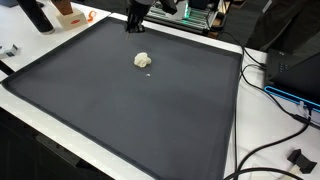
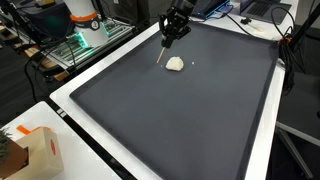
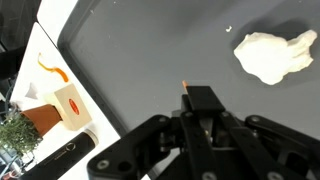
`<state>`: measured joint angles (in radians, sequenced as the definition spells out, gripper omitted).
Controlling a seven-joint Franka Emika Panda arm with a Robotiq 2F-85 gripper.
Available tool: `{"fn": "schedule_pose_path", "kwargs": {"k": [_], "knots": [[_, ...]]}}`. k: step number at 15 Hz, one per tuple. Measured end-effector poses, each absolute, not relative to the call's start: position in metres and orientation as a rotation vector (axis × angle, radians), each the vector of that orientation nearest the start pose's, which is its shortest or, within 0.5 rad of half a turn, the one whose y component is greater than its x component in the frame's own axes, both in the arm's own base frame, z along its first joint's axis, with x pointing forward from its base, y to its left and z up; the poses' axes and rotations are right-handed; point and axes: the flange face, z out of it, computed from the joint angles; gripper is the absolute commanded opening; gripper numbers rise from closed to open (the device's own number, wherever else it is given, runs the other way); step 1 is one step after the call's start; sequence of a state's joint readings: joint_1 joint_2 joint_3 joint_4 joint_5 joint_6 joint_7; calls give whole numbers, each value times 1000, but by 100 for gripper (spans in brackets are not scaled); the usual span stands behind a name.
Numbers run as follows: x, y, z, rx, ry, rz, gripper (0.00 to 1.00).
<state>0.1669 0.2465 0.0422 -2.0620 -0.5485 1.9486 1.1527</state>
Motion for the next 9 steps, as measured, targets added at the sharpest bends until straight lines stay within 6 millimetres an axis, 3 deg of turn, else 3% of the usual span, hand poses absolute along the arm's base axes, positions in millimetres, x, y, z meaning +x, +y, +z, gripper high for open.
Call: {"fn": "schedule_pose_path", "kwargs": {"k": [9], "knots": [[551,82,263,2406,-697,-46,3]]}}
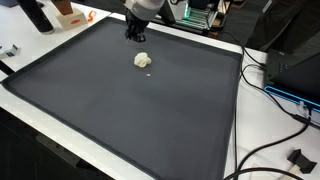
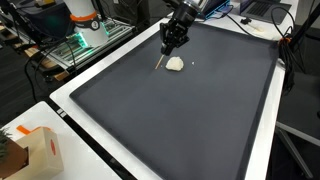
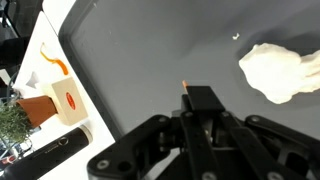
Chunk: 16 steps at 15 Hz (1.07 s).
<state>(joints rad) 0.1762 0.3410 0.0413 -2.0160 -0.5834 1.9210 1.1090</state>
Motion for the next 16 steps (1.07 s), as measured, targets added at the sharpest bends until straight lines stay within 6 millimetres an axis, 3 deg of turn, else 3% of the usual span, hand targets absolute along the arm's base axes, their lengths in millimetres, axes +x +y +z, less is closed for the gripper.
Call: {"fn": "schedule_pose_path", "kwargs": {"k": [16], "knots": [[575,50,246,2386,-620,-141,3]]}}
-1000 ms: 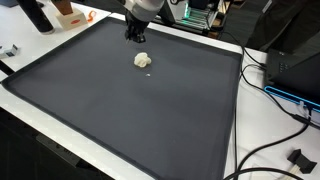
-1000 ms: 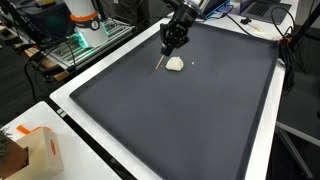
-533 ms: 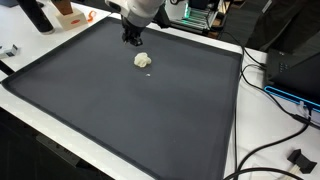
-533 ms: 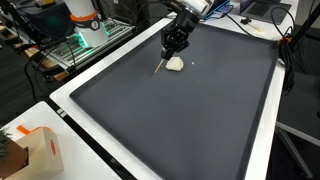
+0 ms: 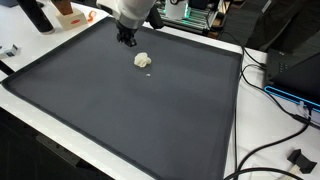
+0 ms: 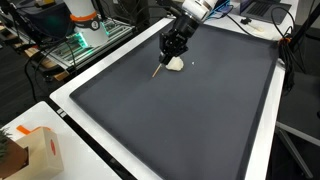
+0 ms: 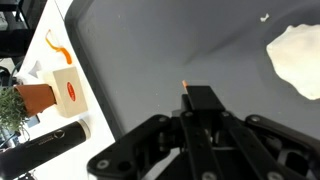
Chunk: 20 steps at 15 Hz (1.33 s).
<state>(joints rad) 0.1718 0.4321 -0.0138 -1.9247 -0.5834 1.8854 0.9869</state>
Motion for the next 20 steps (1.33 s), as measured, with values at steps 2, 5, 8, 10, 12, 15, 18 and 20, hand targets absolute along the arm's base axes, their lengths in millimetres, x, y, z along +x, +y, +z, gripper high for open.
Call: {"fn": "schedule_pose_path", "kwargs": {"k": [2,5,8,10,12,15,18,20], "knots": [[577,46,247,2390,-609,-147,3],[579,43,250,2401,-586,-154,3],[581,41,254,2417,-554,-166,3],[581,39,260,2435,-528,-177,3],[582,38,266,2458,-508,-188,3],[582,40,280,2504,-490,-205,3],[580,44,299,2572,-474,-221,3],[579,48,315,2626,-460,-228,3]]}}
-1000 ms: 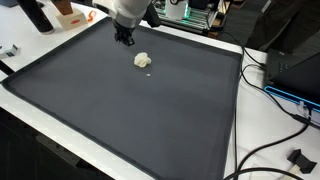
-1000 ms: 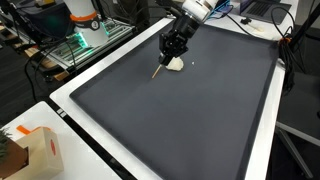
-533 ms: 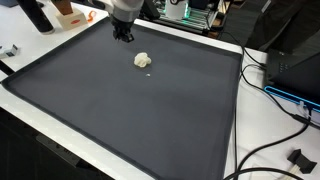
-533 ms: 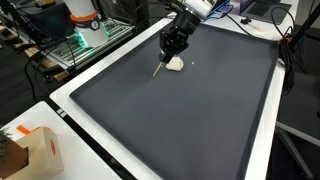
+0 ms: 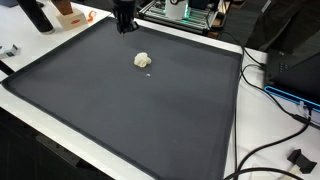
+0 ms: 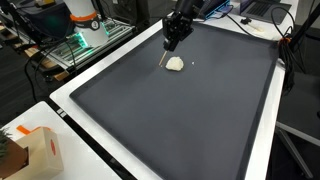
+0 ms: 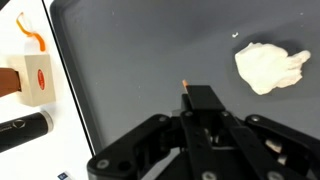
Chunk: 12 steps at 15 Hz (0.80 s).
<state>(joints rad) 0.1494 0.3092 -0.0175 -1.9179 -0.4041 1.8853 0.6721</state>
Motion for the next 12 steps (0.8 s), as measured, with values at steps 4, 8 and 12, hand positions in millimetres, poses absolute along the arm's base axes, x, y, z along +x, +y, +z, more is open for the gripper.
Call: {"fn": "schedule_pose_path", "kwargs": {"k": [4,8,12], "knots": [[572,55,351,-3427,499,305,3],[561,59,388,-3308,373,283,3],[549,61,420,-3205,266,244,3]]}}
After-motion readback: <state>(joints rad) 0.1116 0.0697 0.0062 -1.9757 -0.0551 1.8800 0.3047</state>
